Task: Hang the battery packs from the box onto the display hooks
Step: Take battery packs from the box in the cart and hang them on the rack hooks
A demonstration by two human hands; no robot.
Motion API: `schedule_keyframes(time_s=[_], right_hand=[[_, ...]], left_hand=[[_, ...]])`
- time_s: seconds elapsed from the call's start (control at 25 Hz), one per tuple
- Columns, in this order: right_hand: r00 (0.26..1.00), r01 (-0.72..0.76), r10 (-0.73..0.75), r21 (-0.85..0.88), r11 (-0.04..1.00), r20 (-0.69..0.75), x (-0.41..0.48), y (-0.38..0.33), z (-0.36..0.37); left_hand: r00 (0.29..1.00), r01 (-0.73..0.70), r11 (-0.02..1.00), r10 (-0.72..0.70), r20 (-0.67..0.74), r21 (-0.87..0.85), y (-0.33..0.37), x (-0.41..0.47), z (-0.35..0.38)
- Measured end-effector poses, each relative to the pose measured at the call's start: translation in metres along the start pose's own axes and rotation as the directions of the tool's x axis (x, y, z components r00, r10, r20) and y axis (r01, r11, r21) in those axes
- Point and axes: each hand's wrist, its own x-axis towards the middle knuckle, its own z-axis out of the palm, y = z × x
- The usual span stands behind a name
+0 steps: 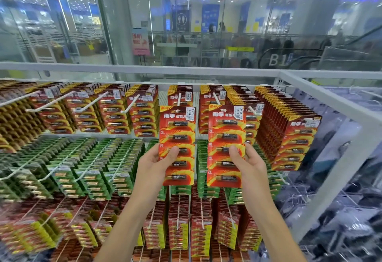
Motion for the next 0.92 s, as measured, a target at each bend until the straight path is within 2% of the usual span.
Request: schedule_keyframes(time_s=[0.52, 0.8, 0.92], right_hand=[[0.999, -0.003, 0.003, -0.008, 1.000, -0.037, 0.020, 0.020, 0.007], [0.987, 0.014, -0.026, -0.074, 0.997, -0.157, 0.056, 0.018, 0.022], [0.983, -0.028, 0.009, -0.102, 0.994, -0.185, 0.077, 0.024, 0.029]], left_hand=[[1.000, 0.010, 1.000, -0.010, 0.007, -0.011, -0.007, 0.024, -0.001], [1.000, 0.007, 1.000, -0.006, -0.022, 0.027, -0.008, 0.064, 0.004], [0.999, 0.002, 0.999, 0.000, -0.041, 0.035, -0.014, 0.081, 0.006]])
